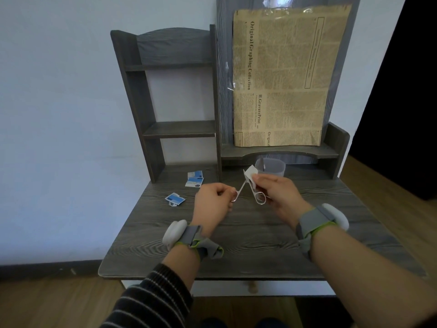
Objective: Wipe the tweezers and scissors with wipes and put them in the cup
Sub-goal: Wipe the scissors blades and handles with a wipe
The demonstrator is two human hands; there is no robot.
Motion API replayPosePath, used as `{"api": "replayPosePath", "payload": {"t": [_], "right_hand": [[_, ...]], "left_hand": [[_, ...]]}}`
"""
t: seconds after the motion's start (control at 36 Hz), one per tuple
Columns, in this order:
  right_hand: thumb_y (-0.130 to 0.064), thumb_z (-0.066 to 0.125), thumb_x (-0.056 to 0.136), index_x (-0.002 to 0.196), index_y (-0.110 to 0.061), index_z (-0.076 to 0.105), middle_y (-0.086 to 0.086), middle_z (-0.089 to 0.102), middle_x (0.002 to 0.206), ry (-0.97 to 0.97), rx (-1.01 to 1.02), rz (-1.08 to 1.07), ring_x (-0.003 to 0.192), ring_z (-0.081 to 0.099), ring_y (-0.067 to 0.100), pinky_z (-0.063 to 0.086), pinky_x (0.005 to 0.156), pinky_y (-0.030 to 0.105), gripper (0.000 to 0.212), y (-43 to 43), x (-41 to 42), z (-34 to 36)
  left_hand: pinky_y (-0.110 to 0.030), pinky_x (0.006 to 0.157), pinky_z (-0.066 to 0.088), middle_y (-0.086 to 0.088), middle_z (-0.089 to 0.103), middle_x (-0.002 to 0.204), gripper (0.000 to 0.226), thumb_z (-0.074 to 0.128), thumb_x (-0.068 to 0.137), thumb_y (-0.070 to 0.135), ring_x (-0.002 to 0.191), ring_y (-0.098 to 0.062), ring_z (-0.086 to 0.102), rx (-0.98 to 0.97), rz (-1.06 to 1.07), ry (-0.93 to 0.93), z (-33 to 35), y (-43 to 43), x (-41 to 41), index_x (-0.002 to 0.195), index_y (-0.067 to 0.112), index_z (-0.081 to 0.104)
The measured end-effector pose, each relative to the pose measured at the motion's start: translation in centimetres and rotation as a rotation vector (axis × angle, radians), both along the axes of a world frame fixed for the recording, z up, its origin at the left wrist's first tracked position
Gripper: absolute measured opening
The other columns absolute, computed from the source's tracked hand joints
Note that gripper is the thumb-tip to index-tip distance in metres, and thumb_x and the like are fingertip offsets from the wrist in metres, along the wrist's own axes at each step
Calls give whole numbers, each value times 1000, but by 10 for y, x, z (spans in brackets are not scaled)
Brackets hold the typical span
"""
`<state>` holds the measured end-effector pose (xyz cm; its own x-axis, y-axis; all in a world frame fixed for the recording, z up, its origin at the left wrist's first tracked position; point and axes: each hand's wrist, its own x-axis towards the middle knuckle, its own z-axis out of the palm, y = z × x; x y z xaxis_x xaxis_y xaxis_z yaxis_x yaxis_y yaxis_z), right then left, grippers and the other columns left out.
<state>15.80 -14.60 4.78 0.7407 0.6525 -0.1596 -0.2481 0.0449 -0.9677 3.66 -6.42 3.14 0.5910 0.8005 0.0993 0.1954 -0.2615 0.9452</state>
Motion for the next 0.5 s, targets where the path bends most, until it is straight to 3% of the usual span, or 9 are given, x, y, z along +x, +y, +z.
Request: {"api": "replayPosePath", "payload": {"t": [0.06,0.17,0.22,0.31,0.42,0.5], "right_hand": [[-8,66,83,107,3,65,4,61,69,-21,-7,-13,48,55,4,48,47,15,26,0,0,0],[-17,75,74,99,-3,69,6,66,81,-158,-85,-81,75,61,16,51,77,31,29,0,3,-1],[-20,80,69,86,-6,70,10,69,86,-191,-114,-124,81,62,20,52,82,35,25,0,4,-2],[-22,80,68,67,-11,67,9,67,76,-203,-139,-123,72,60,19,52,73,32,17,1,4,-1],[-11,70,79,88,4,69,5,62,66,-132,-83,-24,46,54,4,46,47,13,18,0,-2,3],[-4,64,83,94,6,65,7,62,70,-33,-34,46,54,55,9,48,47,14,15,-2,-3,7]], "left_hand": [[-33,74,57,-2,65,71,17,57,91,19,60,-9,57,1,-5,0,0,0,-1,77,25,65],[-29,71,56,-1,65,72,13,57,91,19,60,-8,57,18,-6,10,0,0,-1,83,19,67],[-26,70,55,0,65,74,12,56,92,20,61,-7,57,29,-9,13,1,-1,0,84,21,66],[-28,71,56,-1,65,75,12,56,92,20,61,-8,57,32,-7,11,1,-1,0,89,16,67],[-26,69,56,-2,67,77,12,56,91,20,61,-8,58,41,-1,28,0,-1,-2,86,19,67],[-24,68,55,0,66,75,12,56,91,21,60,-7,57,61,5,40,0,-1,-2,85,20,67]]}}
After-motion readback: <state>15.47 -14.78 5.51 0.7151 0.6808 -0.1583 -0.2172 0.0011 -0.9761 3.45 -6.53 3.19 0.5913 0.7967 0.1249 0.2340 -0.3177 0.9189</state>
